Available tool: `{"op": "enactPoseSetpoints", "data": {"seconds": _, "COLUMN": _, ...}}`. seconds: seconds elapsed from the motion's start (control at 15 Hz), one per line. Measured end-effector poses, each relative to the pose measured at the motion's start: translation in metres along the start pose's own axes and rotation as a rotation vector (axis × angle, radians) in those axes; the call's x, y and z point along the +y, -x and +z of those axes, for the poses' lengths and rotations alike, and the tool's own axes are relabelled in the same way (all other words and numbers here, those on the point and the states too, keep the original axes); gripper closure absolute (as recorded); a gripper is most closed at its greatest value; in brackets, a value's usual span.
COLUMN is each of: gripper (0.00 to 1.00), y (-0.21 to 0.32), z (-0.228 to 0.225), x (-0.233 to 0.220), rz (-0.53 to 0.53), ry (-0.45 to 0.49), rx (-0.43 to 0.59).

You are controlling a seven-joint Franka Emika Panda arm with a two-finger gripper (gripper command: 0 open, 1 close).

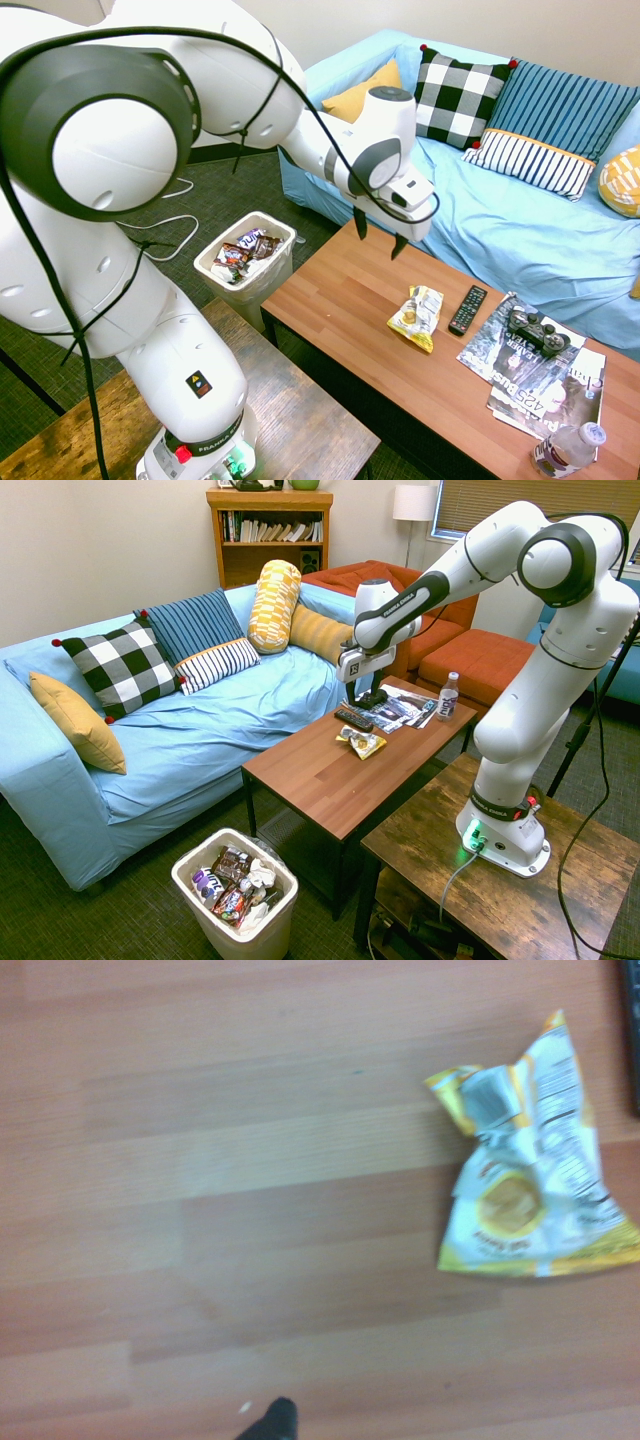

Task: Throw the chip bag in the trash bin

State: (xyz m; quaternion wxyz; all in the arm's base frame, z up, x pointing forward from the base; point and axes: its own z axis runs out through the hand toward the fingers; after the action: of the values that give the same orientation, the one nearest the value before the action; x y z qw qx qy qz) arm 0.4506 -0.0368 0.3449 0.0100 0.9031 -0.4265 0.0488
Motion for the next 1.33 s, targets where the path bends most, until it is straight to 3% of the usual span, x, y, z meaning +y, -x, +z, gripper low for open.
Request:
{"op": "enactPoseSetpoints", "data": {"seconds": 0.2, "gripper": 0.00, "y": -0.036, "z": 0.043, "x": 0.009, "rz": 0.017, "ry": 0.018, "rx": 0.033}}
{"op": "enactPoseSetpoints", "data": {"seconds": 0.53, "gripper": 0.00, "y": -0.081, "z": 0.118, "x": -0.003, "rz": 0.050, "ry": 0.065, "rx": -0.008}}
{"op": "enactPoseSetpoints", "data": {"seconds": 1.13, "gripper": 0.00, "y": -0.109, "z": 0.232, "x": -0.036, "rz": 0.066, "ry": 0.132, "rx": -0.088}}
{"op": "enactPoseSetpoints", "data": {"seconds": 1.2, "gripper": 1.00, "y": -0.110, "z": 0.242, "x": -0.037, "rz": 0.067, "ry": 0.135, "rx": -0.096}}
{"op": "enactPoseSetpoints", "data": {"seconds": 1.33, "gripper": 1.00, "y": -0.111, "z": 0.256, "x": -0.040, "rz": 0.070, "ry": 0.136, "rx": -0.108}}
